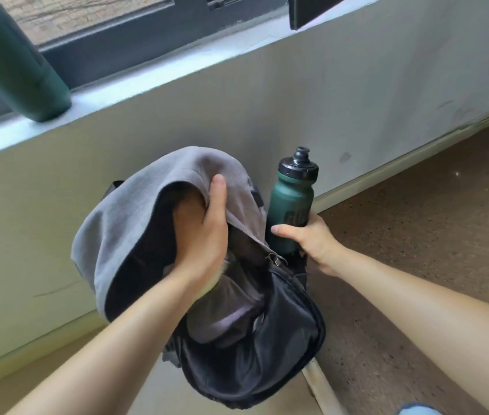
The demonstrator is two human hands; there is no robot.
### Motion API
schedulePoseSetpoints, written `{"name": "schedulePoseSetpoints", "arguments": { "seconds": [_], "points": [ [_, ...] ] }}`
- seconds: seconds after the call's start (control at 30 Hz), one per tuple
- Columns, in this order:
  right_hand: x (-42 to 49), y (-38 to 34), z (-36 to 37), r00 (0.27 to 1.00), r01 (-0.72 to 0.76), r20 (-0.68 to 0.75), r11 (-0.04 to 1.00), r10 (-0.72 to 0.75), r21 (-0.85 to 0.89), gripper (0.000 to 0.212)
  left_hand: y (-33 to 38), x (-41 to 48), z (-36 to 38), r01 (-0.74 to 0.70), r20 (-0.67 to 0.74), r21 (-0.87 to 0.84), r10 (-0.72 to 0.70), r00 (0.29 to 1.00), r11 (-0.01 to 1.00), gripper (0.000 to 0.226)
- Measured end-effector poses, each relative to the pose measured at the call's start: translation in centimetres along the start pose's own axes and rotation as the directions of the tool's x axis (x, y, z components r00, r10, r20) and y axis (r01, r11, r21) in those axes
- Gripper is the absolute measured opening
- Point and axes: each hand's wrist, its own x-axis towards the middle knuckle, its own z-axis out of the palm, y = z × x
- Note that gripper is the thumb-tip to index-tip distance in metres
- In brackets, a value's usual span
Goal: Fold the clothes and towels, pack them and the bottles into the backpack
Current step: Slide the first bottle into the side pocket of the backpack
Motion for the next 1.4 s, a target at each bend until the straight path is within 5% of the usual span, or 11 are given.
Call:
{"name": "schedulePoseSetpoints", "arguments": {
  "seconds": [0.27,0.33,0.53,0.73,0.9,1.0,1.07,1.27,1.4],
  "points": [
    [0.6,-0.4,0.2,1.000,-0.004,0.023,0.995,0.001,0.096,0.056,-5.0,-4.4,3.9,0.314,0.176,0.046,-0.317,0.932,0.948,0.042],
    [0.7,-0.4,0.0,0.999,-0.004,0.041,0.996,0.001,0.093,0.051,-5.2,-4.8,4.2,0.339,0.232,0.150,-0.366,0.901,0.929,0.062],
    [0.4,-1.0,-0.4,0.998,-0.007,0.064,0.994,0.000,0.109,0.045,-5.1,-3.9,6.2,0.321,0.142,0.436,-0.417,0.898,0.841,0.051],
    [0.8,-1.5,-1.0,1.000,-0.005,0.024,0.997,0.003,0.080,0.045,-5.0,-4.0,5.0,0.338,0.006,0.375,-0.366,0.930,0.863,0.049],
    [0.5,-2.6,0.4,0.995,-0.079,-0.032,0.962,0.090,0.263,0.039,-5.8,-3.7,3.3,0.292,-0.055,0.314,-0.290,0.956,0.904,0.044],
    [0.7,-3.6,0.8,0.978,-0.159,-0.066,0.909,0.199,0.385,0.057,-6.4,-3.9,3.6,0.330,-0.023,0.256,-0.336,0.942,0.909,0.041],
    [0.7,-3.9,0.7,0.973,-0.192,-0.041,0.891,0.229,0.412,0.068,-6.8,-4.1,4.0,0.360,-0.008,0.235,-0.368,0.930,0.903,0.042],
    [-0.7,-3.3,-0.9,0.896,-0.442,0.247,0.775,0.368,0.451,0.048,-7.2,-4.0,4.7,0.400,-0.009,0.160,-0.404,0.915,0.902,0.042],
    [-0.8,-2.6,-0.8,0.913,-0.407,0.215,0.818,0.347,0.408,0.052,-7.3,-4.2,4.9,0.422,-0.005,0.133,-0.425,0.905,0.897,0.039]
  ]
}}
